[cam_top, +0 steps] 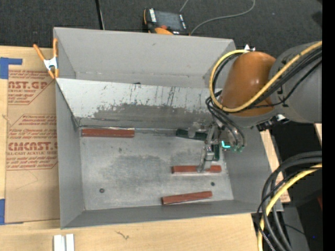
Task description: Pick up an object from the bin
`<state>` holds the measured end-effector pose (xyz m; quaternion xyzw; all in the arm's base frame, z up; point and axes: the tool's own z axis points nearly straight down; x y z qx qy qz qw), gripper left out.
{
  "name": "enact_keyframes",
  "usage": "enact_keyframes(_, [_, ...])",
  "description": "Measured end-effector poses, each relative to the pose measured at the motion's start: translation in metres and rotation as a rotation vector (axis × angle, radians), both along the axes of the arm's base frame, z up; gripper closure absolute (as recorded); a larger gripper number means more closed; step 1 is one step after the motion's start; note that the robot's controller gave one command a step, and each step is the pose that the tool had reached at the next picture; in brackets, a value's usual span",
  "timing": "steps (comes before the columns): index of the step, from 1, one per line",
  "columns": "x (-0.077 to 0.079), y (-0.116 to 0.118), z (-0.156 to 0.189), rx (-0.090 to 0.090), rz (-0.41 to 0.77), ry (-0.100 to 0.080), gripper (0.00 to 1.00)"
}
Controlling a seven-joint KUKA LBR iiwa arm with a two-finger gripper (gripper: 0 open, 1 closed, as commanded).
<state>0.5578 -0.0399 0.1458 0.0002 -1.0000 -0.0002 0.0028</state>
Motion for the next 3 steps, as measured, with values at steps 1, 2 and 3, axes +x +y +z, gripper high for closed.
enact_keyframes(1, [-0.046, 0.001, -0.080, 0.000, 0.004, 0.002, 0.00])
enact_keyframes(2, [-0.043, 0.001, -0.076, 0.000, 0.006, -0.006, 1.00])
enact_keyframes(3, [-0.048, 0.015, 0.089, 0.000, -0.008, -0.015, 1.00])
